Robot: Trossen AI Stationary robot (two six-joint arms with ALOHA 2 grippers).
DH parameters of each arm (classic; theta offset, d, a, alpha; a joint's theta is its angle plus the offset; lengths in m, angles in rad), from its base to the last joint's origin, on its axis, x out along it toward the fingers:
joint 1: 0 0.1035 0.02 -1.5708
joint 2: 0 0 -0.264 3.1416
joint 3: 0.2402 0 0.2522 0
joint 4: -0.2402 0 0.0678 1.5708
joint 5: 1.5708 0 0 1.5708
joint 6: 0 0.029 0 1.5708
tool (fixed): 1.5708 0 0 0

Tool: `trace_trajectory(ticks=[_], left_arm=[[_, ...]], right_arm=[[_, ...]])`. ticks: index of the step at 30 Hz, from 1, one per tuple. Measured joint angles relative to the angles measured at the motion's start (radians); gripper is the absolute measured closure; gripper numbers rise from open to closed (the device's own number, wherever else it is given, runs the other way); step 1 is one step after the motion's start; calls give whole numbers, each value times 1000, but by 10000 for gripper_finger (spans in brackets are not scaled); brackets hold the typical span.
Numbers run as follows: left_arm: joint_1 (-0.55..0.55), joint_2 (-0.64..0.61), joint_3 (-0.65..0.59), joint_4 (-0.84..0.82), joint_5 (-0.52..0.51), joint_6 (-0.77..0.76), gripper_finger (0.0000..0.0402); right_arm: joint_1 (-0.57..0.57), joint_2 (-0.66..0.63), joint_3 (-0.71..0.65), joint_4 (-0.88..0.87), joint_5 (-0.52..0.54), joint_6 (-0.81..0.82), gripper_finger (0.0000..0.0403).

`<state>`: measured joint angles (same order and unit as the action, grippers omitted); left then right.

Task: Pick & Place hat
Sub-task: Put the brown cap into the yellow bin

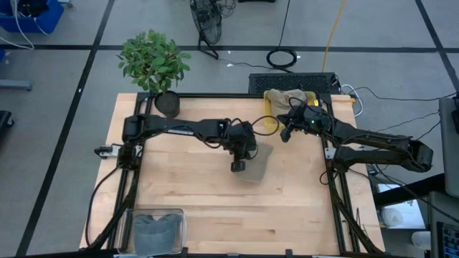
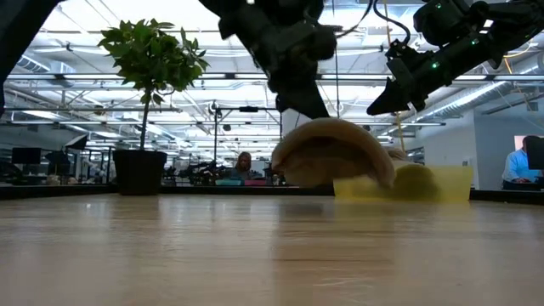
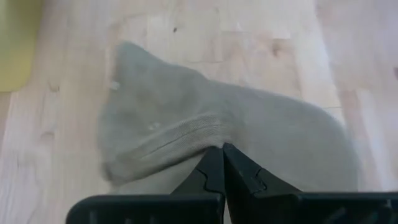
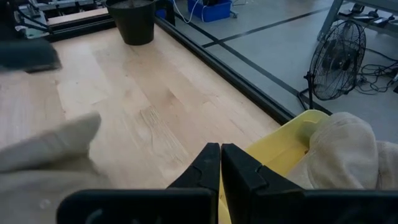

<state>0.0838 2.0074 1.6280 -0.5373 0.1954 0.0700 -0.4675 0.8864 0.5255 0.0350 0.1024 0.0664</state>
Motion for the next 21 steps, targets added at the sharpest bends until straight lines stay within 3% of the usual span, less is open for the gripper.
trace_trajectory(ticks=[11, 21], left_arm=[[16, 38, 1, 96, -8, -23, 388], [15, 34, 1, 103, -11, -26, 301]], right_arm=[[0, 0, 0, 0, 0, 0, 399], [0, 0, 0, -1, 0, 0, 399]])
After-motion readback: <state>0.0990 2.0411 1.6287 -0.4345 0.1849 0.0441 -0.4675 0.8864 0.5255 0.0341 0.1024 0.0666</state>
